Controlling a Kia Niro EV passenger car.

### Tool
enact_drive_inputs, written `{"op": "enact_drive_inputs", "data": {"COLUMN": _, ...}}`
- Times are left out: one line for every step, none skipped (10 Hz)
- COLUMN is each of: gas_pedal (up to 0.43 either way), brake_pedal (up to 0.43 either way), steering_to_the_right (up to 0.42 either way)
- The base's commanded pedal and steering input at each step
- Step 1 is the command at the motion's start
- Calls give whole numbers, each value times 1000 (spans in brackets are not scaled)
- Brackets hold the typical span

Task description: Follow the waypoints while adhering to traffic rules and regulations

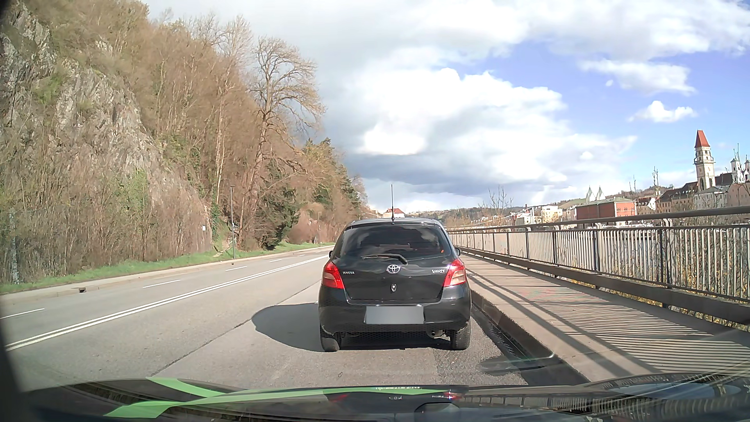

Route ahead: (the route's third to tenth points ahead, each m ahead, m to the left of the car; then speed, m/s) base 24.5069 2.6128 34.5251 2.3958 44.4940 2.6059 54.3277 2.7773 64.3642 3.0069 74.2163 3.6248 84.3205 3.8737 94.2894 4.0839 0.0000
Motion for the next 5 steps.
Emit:
{"op": "enact_drive_inputs", "data": {"gas_pedal": 0, "brake_pedal": 0, "steering_to_the_right": -8}}
{"op": "enact_drive_inputs", "data": {"gas_pedal": 0, "brake_pedal": 0, "steering_to_the_right": -9}}
{"op": "enact_drive_inputs", "data": {"gas_pedal": 0, "brake_pedal": 0, "steering_to_the_right": -8}}
{"op": "enact_drive_inputs", "data": {"gas_pedal": 0, "brake_pedal": 0, "steering_to_the_right": -9}}
{"op": "enact_drive_inputs", "data": {"gas_pedal": 0, "brake_pedal": 0, "steering_to_the_right": -8}}
